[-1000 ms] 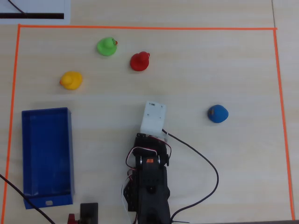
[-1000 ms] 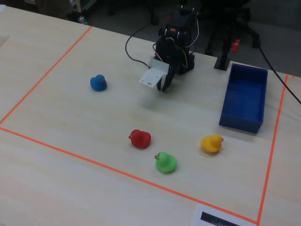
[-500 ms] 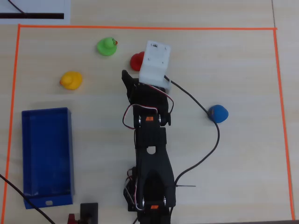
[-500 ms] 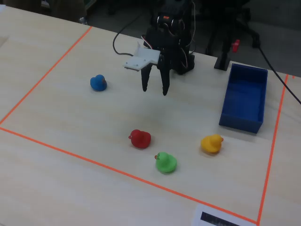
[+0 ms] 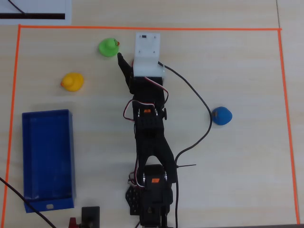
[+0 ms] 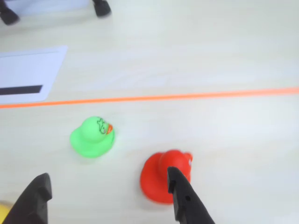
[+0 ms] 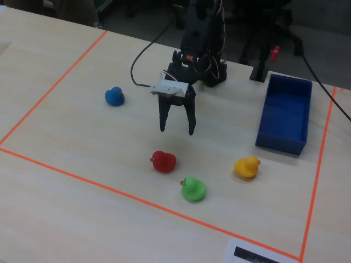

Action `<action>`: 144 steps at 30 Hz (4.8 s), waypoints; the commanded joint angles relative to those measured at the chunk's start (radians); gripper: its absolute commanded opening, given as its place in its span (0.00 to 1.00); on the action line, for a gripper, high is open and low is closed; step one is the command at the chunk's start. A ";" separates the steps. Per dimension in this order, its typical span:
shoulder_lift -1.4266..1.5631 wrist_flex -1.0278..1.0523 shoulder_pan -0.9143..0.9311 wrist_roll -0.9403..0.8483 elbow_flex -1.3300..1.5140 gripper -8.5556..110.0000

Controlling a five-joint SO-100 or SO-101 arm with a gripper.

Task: Grasp green duck and put it into box.

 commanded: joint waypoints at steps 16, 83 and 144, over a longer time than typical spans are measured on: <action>-0.282 -0.546 -0.138 -0.143 -0.031 0.36; -0.357 1.022 -0.161 0.495 -0.911 0.07; -0.144 1.345 -0.848 0.965 -0.723 0.24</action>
